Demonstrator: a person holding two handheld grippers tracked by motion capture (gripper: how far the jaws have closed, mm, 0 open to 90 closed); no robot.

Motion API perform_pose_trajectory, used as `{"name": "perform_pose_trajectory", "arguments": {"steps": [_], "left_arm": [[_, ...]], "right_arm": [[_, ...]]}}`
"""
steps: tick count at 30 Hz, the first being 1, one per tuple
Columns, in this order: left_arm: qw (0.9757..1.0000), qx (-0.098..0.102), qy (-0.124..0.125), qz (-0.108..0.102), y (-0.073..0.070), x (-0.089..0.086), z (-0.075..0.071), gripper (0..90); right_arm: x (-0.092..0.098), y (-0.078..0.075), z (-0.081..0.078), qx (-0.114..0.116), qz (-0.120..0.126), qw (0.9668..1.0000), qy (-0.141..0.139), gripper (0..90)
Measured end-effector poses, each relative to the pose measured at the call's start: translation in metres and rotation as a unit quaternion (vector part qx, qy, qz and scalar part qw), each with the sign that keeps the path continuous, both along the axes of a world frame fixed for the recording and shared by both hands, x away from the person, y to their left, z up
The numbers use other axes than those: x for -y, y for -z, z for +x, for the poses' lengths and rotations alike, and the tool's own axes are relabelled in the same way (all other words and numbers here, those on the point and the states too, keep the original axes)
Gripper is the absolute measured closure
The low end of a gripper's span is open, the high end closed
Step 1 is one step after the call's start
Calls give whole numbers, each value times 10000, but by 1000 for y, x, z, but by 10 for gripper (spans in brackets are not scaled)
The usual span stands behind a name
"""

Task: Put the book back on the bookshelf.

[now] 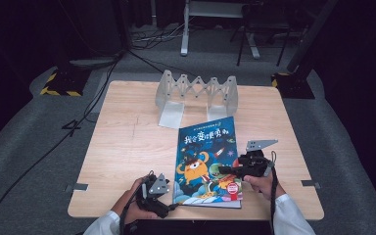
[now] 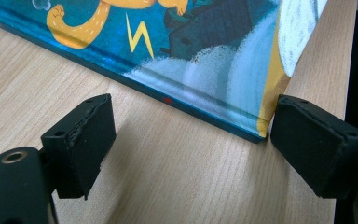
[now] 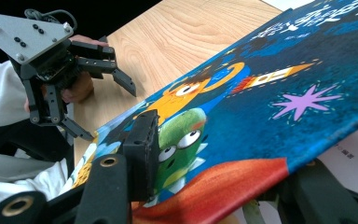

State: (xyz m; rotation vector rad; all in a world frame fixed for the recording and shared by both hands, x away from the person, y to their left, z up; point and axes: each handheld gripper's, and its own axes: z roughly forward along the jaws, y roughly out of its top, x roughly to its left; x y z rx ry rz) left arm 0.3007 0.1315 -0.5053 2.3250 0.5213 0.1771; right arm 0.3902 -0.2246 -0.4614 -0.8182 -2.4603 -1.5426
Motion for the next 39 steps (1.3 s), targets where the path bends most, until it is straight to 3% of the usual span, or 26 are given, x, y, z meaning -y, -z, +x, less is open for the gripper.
{"name": "perform_pose_trajectory", "arguments": {"steps": [6,19,21,25,29,36,39], "left_arm": [[10000,26,21,30,0,-1,1,144],[10000,-33,-64,50,-1,-6,1,142],[9999,-81,-56,42,-2,-9,1,141],[9995,-138,-292,21,-3,-15,5,160],[9984,-331,-425,-168,-3,-20,12,160],[9970,-476,-534,-303,-4,-15,30,148],[9949,-641,-521,-575,-7,-14,41,150]], "right_arm": [[0,-1,-4,122,-2,9999,32,531],[-1,-12,-23,742,-58,9972,44,531],[-1,-14,-28,920,-62,9957,50,531],[-2,-17,-33,1090,-72,9940,77,533],[-2,-19,-37,1235,-83,9923,86,534],[-3,-24,-46,1606,-114,9869,60,535],[-2,-24,-47,1650,-111,9862,71,535]]}}
